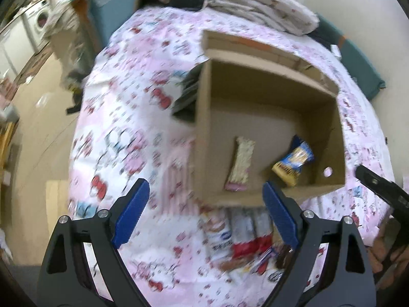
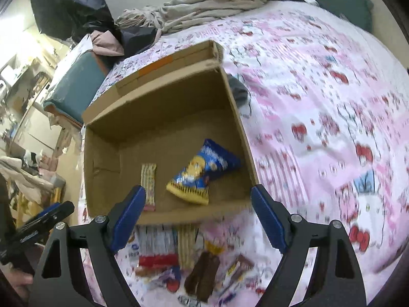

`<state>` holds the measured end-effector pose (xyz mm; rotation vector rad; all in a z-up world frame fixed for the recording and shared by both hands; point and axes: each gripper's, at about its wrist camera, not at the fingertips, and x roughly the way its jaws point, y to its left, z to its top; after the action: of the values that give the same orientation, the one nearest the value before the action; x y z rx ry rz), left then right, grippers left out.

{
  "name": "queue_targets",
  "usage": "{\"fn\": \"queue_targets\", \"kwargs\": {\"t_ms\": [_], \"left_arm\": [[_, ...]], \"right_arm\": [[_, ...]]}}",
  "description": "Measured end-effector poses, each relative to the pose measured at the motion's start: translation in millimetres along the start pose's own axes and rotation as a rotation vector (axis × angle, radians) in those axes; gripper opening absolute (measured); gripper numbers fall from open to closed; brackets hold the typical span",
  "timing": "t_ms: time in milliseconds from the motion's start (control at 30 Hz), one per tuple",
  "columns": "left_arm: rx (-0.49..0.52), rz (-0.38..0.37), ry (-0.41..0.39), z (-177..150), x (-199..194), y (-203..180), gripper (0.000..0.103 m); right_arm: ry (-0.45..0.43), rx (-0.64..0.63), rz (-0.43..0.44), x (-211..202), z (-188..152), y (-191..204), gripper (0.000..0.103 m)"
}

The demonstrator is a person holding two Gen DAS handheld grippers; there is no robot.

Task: Organize snacks
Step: 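Grasp the FOOD sweet rice cake packet with the left tool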

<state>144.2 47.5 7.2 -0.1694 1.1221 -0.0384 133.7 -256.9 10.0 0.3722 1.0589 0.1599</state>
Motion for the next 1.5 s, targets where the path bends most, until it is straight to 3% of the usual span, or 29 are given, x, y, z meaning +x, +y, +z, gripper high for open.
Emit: {"fn": "queue_targets", "kwargs": {"t_ms": [233, 400, 500, 700, 867, 967, 1067, 1133, 1233, 1400, 1500], "left_arm": [[-0.113, 0.057, 0.108, -33, 21, 25, 0.087], [-0.196, 0.028, 0.168, -54, 45, 21, 0.087], [-0.186, 0.047, 0.168, -59, 58, 13, 0.079], [-0.181, 0.088, 0.244, -61, 103, 7, 0.062], [-0.154, 0.083, 0.242, -54, 119, -6, 0.062], [-0.128, 0.096, 0.282, -55, 128, -17, 0.062], [-0.075, 0.139, 0.282, -59, 130, -26, 0.052], [-0.070, 0.162, 0.277, -61, 129, -28, 0.040], [-0.063, 0.166, 0.282, -62, 129, -28, 0.030], [-0.058, 0.152, 0.297, -64, 122, -19, 0.028], [-0.099, 0.116, 0.300, -66, 117, -2, 0.028]], "right_arm": [[0.054, 0.095, 0.032, -17, -33, -15, 0.087], [0.105, 0.143, 0.049, -15, -53, -28, 0.087], [0.106, 0.154, 0.022, -13, -61, -37, 0.087], [0.115, 0.185, -0.015, -7, -68, -56, 0.087], [0.115, 0.175, -0.040, -9, -68, -62, 0.087], [0.114, 0.188, -0.047, -9, -69, -66, 0.087], [0.126, 0.202, -0.049, -5, -68, -69, 0.087], [0.136, 0.210, -0.047, -2, -68, -69, 0.087], [0.167, 0.223, -0.021, 4, -68, -68, 0.087], [0.264, 0.235, -0.033, 20, -74, -67, 0.086], [0.351, 0.257, -0.038, 32, -83, -70, 0.062]]}}
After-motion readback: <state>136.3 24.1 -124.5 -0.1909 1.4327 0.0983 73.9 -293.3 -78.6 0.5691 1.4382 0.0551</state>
